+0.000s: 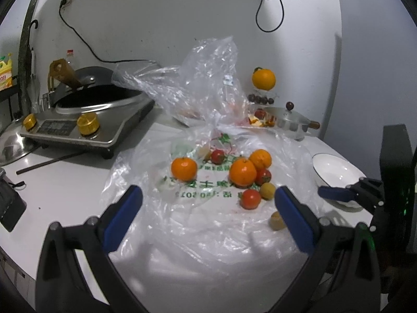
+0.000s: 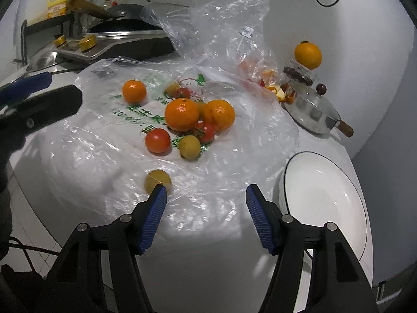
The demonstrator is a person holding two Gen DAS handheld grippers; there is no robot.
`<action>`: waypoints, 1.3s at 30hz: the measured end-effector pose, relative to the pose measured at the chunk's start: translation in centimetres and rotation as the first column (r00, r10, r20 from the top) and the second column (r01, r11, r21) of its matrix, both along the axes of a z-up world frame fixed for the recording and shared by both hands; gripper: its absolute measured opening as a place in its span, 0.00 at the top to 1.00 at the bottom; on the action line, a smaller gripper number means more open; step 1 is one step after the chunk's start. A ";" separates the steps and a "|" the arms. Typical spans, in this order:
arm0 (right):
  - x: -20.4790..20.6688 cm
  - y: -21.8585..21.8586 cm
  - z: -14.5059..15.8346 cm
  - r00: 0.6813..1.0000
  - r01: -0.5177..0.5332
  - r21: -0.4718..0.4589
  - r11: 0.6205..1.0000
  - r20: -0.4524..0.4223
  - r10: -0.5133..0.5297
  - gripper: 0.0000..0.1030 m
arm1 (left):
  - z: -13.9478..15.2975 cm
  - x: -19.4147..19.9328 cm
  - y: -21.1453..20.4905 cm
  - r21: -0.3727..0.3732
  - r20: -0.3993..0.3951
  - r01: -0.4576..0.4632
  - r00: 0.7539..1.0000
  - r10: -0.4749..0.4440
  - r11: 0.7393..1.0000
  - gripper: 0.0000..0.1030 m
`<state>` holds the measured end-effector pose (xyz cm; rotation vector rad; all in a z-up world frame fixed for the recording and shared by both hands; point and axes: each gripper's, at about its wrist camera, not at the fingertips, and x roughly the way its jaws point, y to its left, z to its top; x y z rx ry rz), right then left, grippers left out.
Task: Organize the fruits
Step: 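Grasp a small yellow fruit on the bag with the right tool while the left tool approaches, then grasp a red cherry tomato on the bag with the left tool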
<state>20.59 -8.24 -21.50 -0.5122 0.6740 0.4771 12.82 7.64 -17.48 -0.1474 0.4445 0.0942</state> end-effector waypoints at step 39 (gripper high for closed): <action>2.7 1.3 -0.7 1.000 -0.010 0.079 0.997 -0.020 0.012 0.74 | -0.4 2.0 0.4 0.034 -0.035 0.017 0.999 -0.016 0.999 0.01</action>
